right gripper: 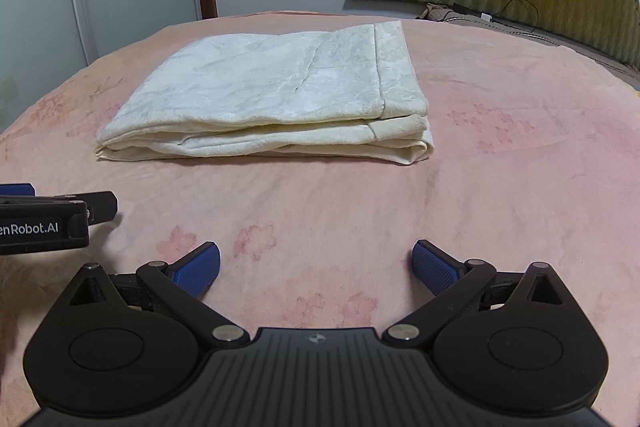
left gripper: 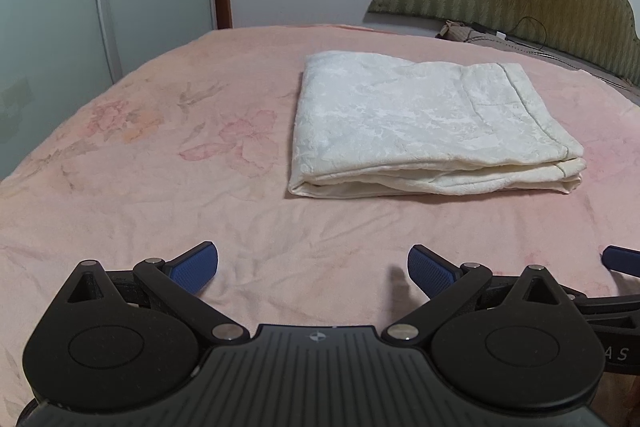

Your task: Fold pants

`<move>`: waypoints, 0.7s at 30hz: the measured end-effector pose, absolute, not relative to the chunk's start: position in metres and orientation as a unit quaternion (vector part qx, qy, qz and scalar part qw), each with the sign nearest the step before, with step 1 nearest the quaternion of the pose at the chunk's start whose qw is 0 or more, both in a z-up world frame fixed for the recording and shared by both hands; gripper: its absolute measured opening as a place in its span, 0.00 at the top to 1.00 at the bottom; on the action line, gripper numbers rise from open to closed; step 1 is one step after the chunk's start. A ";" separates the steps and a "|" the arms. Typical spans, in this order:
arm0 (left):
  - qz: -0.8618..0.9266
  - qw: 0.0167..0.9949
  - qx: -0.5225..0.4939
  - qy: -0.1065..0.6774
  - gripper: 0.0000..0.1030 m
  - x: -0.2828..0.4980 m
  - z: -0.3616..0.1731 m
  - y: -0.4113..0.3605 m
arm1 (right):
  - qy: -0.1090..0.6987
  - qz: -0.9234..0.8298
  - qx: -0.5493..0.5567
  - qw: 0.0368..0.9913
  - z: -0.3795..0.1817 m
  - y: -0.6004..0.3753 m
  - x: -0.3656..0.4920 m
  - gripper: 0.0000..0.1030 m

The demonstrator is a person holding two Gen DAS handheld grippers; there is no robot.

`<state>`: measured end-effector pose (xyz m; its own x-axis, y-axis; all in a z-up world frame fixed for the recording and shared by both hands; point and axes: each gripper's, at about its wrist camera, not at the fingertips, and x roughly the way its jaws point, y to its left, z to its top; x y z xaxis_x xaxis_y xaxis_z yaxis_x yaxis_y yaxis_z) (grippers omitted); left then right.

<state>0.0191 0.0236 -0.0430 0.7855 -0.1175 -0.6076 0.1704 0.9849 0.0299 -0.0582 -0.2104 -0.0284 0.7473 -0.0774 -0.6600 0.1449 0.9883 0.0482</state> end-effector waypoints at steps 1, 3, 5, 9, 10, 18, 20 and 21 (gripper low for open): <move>-0.075 0.946 0.043 0.314 0.00 0.018 -0.042 0.024 | 0.350 -0.060 0.047 0.934 -0.029 -0.210 -0.058 0.00; -0.074 0.946 0.043 0.312 0.00 0.019 -0.042 0.025 | 0.349 -0.059 0.046 0.934 -0.030 -0.210 -0.058 0.00; -0.073 0.946 0.040 0.314 0.00 0.020 -0.041 0.026 | 0.348 -0.059 0.045 0.935 -0.030 -0.210 -0.058 0.00; -0.070 0.945 0.036 0.319 0.00 0.021 -0.042 0.028 | 0.347 -0.059 0.044 0.935 -0.030 -0.209 -0.058 0.00; -0.069 0.945 0.035 0.319 0.00 0.021 -0.042 0.029 | 0.347 -0.059 0.044 0.935 -0.030 -0.209 -0.058 0.00; -0.062 0.950 0.044 0.303 0.00 0.018 -0.040 0.029 | 0.347 -0.059 0.044 0.935 -0.031 -0.209 -0.058 0.00; -0.059 0.951 0.045 0.299 0.00 0.017 -0.039 0.030 | 0.347 -0.059 0.044 0.935 -0.031 -0.209 -0.058 0.00; -0.056 0.952 0.045 0.296 0.00 0.016 -0.039 0.030 | 0.347 -0.059 0.044 0.935 -0.031 -0.209 -0.058 0.00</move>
